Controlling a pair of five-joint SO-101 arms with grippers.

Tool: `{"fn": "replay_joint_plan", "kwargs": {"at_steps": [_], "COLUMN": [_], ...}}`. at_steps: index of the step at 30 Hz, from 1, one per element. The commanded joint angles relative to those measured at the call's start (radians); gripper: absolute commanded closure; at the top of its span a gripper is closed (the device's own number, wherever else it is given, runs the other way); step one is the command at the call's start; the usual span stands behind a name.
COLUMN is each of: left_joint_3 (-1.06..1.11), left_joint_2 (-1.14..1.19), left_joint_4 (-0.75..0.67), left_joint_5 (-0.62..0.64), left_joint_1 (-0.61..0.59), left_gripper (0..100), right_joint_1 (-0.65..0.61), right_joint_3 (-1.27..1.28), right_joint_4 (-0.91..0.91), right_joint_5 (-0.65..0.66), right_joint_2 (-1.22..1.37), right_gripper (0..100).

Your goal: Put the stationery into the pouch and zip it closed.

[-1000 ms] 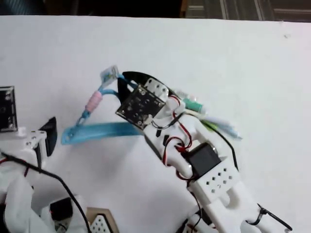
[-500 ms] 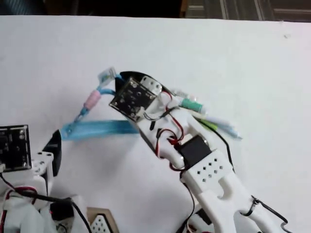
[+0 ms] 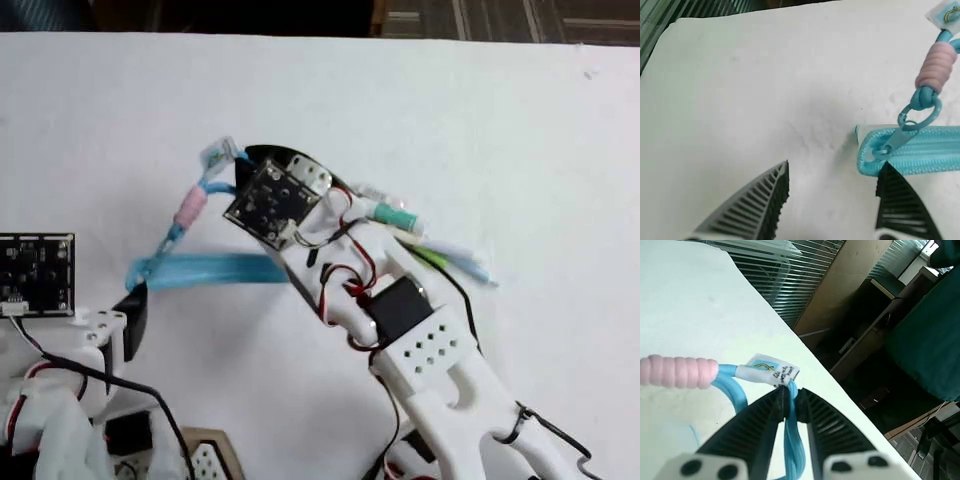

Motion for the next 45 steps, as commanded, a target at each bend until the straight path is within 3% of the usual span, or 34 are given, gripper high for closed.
{"fn": "replay_joint_plan", "kwargs": {"at_steps": [1,6,13,16,19,25,31,37,45], "left_joint_3": [0.044,0.109,0.129,0.114,0.029,-0.278,-0.371,-0.371,-0.367], "left_joint_2": [0.001,0.002,0.002,0.002,0.002,0.056,0.254,0.415,0.452], "left_joint_4": [-0.003,-0.087,-0.193,-0.21,-0.192,-0.041,-0.02,-0.028,-0.029], "left_joint_5": [0.006,0.005,0.011,0.011,0.052,0.259,0.244,0.245,0.245], "left_joint_1": [0.013,0.053,0.349,0.406,0.403,0.298,0.148,0.163,0.222], "left_gripper": [72,86,94,98,97,87,84,80,76], "right_joint_1": [0.016,0.073,0.113,0.111,0.114,0.162,0.163,0.163,0.163], "right_joint_3": [-0.008,-0.008,-0.008,-0.008,-0.008,-0.008,-0.008,-0.008,-0.008], "right_joint_4": [-0.016,-0.016,-0.01,-0.008,-0.007,-0.007,-0.007,-0.007,-0.008], "right_joint_5": [0.008,0.005,0.008,0.009,0.009,0.009,0.011,0.011,0.009], "right_joint_2": [-0.001,-0.002,-0.01,-0.01,-0.01,-0.01,-0.01,-0.005,-0.001], "right_gripper": [98.2,98.2,98.2,98.2,98.2,98.2,98.2,98.2,98.1]}}
